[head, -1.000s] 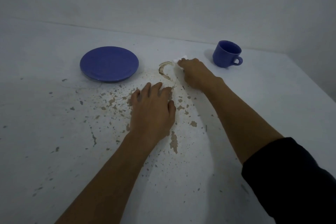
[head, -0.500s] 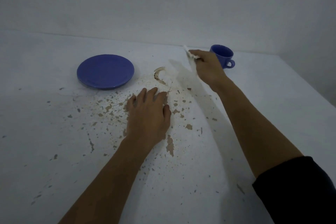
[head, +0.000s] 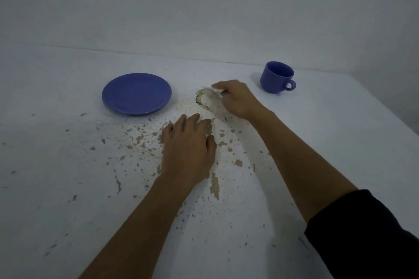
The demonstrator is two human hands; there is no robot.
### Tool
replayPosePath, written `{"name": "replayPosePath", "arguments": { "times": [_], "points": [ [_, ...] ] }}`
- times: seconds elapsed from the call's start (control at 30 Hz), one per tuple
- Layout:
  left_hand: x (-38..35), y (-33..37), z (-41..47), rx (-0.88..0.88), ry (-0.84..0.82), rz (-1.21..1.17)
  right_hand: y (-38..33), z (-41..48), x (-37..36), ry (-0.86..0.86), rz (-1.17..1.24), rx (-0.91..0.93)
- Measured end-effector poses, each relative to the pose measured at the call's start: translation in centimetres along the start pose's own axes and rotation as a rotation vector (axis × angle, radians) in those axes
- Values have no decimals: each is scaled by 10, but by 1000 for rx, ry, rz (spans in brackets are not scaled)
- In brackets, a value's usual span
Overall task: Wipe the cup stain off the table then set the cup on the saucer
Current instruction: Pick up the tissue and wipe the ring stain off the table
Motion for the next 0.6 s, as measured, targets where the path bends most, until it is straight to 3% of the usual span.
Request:
{"name": "replayPosePath", "arguments": {
  "times": [0.1,0.23,0.4,0.5,0.6],
  "points": [
    [0,1,0,2,5,-15,1,6,2,136,76,-141],
    [1,0,-1,-10,27,-24,-23,6,-19,63,-128,32],
    [-1,-2,1,-10,28,-18,-23,3,-11,7,-136,213],
    [-1,-3,-1,-10,27,-16,-11,10,1,1,51,117],
    [-1,-2,0,0,19,-24,2,19,8,126,130,-24]
  ]
}}
Point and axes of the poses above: each hand's wrist, its own z-axis towards the middle knuckle, its own x-axis out of the back of the hand, y = z × x, the point moved 2 cm from there along z, towards the middle knuckle, and after that the axes turned 15 degrees about -z, right-handed, at the moved point
